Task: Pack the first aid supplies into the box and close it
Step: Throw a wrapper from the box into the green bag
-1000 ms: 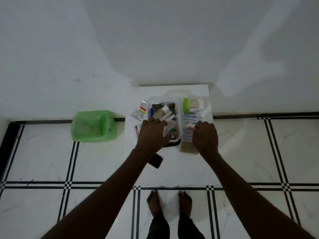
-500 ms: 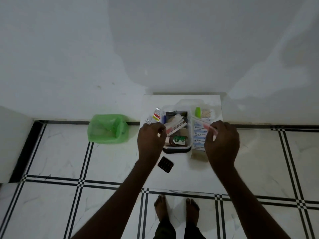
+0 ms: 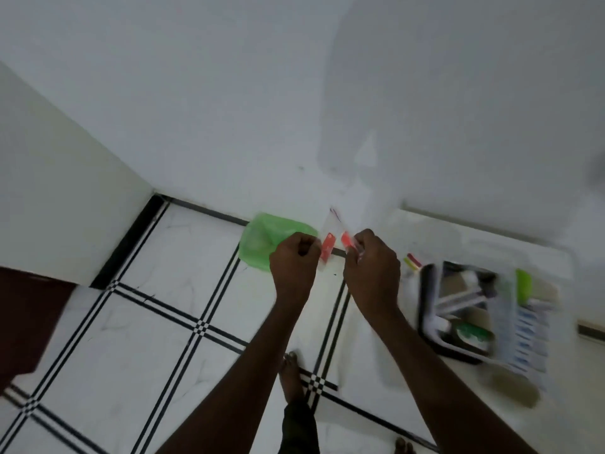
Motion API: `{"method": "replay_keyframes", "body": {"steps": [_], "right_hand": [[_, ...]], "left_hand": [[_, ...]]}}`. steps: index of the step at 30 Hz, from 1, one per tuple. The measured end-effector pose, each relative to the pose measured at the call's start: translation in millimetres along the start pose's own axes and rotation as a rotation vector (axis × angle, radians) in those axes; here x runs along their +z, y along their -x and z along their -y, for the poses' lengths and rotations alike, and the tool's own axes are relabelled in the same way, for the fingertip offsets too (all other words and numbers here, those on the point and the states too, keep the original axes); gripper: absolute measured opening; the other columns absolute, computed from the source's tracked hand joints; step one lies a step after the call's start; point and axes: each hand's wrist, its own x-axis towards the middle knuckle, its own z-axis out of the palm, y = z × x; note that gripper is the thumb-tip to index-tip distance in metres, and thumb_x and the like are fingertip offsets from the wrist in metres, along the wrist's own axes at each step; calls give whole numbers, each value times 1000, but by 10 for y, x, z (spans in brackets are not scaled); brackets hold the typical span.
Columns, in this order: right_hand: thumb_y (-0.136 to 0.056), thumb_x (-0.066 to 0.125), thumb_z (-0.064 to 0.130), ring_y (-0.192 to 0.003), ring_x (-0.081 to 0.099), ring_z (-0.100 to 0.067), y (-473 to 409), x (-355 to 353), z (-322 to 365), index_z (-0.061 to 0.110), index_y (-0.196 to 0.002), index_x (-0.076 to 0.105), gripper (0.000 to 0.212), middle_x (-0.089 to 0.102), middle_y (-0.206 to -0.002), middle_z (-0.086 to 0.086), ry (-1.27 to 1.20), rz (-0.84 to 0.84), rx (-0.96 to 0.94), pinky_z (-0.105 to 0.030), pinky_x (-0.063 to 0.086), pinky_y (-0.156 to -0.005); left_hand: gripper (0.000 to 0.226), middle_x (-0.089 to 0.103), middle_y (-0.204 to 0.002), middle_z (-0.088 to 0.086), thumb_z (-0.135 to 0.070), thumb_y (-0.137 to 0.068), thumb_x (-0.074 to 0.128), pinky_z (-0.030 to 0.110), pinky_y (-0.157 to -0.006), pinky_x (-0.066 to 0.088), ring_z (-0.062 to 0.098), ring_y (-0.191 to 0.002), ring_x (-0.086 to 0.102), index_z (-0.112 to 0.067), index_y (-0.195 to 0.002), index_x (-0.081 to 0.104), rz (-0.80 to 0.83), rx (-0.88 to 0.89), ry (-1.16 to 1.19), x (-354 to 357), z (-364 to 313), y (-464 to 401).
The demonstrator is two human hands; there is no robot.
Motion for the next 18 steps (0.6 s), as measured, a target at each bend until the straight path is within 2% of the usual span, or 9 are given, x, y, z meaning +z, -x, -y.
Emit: {"method": "replay_keyframes", "body": {"steps": [4,8,10,13,16,18], "right_hand": [[-91,59,22,-61,61,-25,-282,1193,302,11,-83,56,14,64,-69,-5,37,83,32,-33,49,-54],[-94,54,25,-60,59,-27,-484,2322,272,10,-80,58,21,63,-67,-7,118,139,49,-27,34,-52],[-93,55,21,-62,61,-28,-589,2947,131,10,-81,58,16,64,-69,-7,210,189,33,-27,33,-53],[-90,57,11,-66,66,-29,-720,3773,-166,11,-87,60,5,67,-73,-8,324,267,13,-28,38,-53],[-89,57,8,-70,68,-30,-845,4381,-415,11,-89,60,4,68,-76,-8,352,349,12,-31,45,-56],[-90,56,10,-75,68,-32,-910,4780,-574,9,-91,60,4,69,-79,-11,340,405,1,-37,53,-62]], "left_hand": [[20,76,-75,-2,-32,-86,71,30,-65,56,12,-69,71,-12,-83,74,19,-113,-16,-106,784,-851],[29,76,-78,-3,-44,-87,68,25,-63,53,13,-71,71,-15,-84,72,37,-146,-159,-75,1628,-1530],[32,77,-82,-3,-48,-88,66,24,-62,48,14,-73,71,-16,-86,71,65,-141,-228,3,2117,-1879],[27,78,-85,-2,-45,-90,66,27,-65,54,16,-76,72,-18,-87,71,126,-158,-299,196,2824,-2333],[23,78,-86,0,-40,-90,66,35,-70,59,20,-79,74,-18,-88,71,149,-159,-348,433,3354,-2674],[23,79,-91,4,-36,-93,64,37,-75,59,23,-85,74,-15,-95,71,221,-179,-339,636,3667,-2870]]}}
